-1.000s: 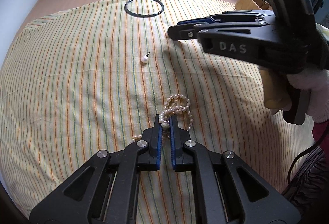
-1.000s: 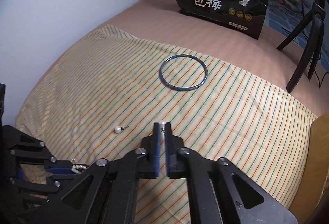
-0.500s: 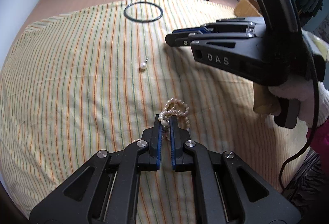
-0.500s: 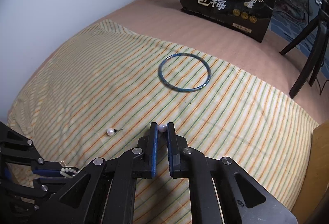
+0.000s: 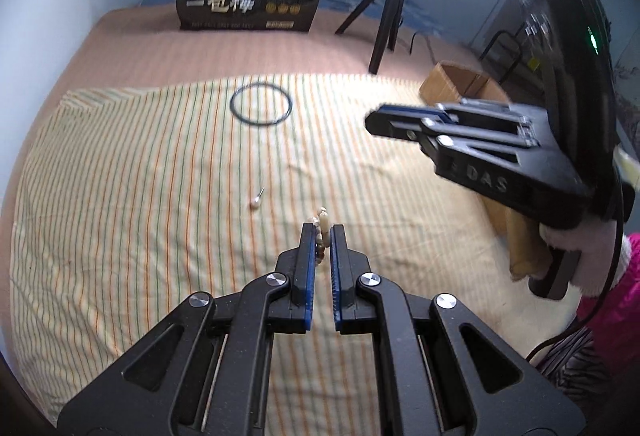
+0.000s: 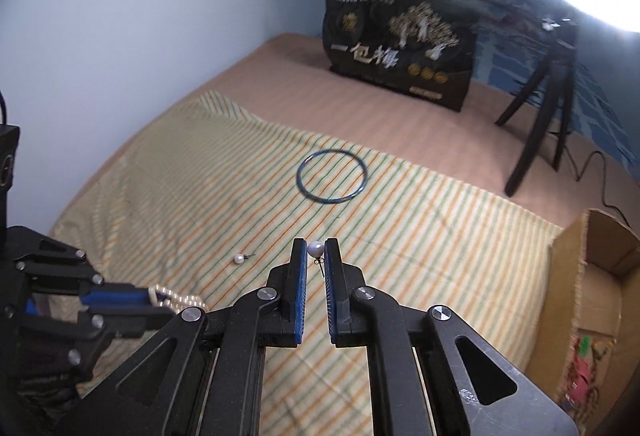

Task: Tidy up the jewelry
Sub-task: 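Carry the necklace in left tool while right tool carries the earring to the box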

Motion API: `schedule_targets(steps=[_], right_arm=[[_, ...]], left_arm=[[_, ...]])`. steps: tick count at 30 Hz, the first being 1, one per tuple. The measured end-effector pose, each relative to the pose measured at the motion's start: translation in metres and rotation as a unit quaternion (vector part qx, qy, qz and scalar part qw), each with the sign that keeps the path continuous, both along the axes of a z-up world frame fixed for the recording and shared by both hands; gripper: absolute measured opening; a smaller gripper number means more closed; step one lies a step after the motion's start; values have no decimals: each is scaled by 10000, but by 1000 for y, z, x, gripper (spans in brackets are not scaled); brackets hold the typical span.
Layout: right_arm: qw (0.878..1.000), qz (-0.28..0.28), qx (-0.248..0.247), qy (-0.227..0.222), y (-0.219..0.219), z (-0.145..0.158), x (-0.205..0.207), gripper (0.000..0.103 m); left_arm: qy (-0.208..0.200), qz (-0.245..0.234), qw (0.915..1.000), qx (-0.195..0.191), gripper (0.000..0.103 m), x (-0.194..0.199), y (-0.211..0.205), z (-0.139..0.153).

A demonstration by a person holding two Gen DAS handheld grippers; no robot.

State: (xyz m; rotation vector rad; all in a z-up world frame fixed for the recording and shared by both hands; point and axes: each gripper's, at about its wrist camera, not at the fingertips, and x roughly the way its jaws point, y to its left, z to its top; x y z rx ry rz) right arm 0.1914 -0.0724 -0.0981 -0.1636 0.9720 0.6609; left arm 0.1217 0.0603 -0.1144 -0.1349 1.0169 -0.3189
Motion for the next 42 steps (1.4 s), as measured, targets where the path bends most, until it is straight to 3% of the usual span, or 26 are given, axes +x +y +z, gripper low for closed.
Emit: schedule_targets(steps=[12,22,32,42], right_arm=[[9992,-338,147,-166,-58,40,-25,7],[9954,-910,121,-278,-138,65,-34,7],[9866,-1607,58,-272,-212,69,-25,7],[9798,-1989,124,-171,-250,65,1,7]], left_arm=[[-552,-21,9973,-481,5,9,-21,51],[-893,-328,9932,-676,5,26,-70,82],[-989,-779,9887,-815,5,43,-134,91],[-908,-1301,9829,-933,5,45,-194,87]])
